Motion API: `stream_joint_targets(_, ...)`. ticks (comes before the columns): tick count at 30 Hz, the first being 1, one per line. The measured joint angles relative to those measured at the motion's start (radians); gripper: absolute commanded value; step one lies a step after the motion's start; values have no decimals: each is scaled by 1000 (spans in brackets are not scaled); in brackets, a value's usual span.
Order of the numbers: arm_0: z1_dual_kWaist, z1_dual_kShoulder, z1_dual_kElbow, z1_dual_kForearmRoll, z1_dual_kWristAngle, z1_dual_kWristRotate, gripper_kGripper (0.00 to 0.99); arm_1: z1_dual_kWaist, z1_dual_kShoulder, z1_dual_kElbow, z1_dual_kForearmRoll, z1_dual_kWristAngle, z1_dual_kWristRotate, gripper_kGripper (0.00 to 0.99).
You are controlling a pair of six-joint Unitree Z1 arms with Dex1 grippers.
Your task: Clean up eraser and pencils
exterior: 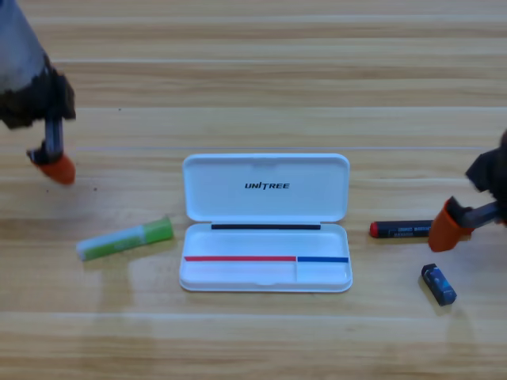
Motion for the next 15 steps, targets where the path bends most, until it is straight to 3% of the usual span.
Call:
stream_joint_targets(4,1,55,-4,57,-59,-16,977,1,62,-10,0,10,25,888)
stream_joint_targets(15,0,143,-62,85,-142,-47,988,5,198,-31,-1,27,51,841)
